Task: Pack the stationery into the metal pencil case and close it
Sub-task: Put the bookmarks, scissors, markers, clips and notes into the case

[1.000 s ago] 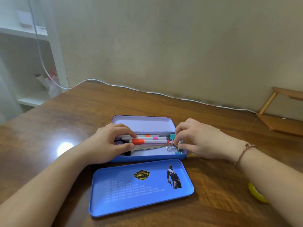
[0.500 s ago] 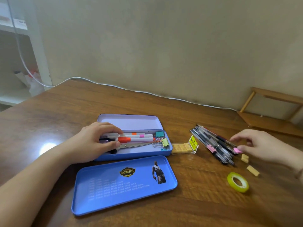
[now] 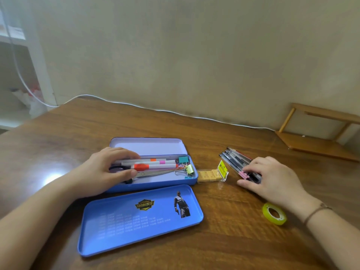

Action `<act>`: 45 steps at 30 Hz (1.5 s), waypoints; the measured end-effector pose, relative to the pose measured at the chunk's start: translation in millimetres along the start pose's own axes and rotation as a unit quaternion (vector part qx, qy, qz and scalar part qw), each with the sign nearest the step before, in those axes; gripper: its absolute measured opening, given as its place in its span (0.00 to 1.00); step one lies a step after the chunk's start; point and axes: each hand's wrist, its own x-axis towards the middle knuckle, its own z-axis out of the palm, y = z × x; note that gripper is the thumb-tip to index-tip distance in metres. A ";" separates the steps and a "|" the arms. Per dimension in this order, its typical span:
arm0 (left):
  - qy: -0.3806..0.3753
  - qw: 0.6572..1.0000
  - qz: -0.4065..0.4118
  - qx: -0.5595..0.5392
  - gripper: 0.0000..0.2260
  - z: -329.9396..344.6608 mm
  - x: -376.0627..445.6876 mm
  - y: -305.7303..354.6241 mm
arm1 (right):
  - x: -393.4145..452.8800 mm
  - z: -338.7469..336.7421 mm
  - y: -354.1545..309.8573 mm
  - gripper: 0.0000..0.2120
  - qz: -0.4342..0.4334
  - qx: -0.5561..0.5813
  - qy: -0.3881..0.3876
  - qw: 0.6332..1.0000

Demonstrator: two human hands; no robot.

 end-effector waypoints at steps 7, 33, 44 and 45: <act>0.001 1.000 -0.007 0.027 0.20 -0.6 1.9 -1.1 | 8.2 -8.9 -14.6 0.09 0.021 0.085 0.148 0.985; -0.052 0.997 -0.019 0.045 0.27 -5.5 -2.2 -1.1 | 36.0 -11.0 -95.5 0.13 -0.143 0.184 0.047 0.971; -0.073 0.996 -0.007 0.052 0.27 -7.0 -3.0 0.8 | 16.7 -19.9 -54.4 0.32 -0.047 0.091 -0.069 0.992; -0.072 0.996 -0.009 0.052 0.27 -7.0 -3.4 1.0 | 17.3 -18.4 -53.2 0.33 -0.029 0.129 -0.073 0.989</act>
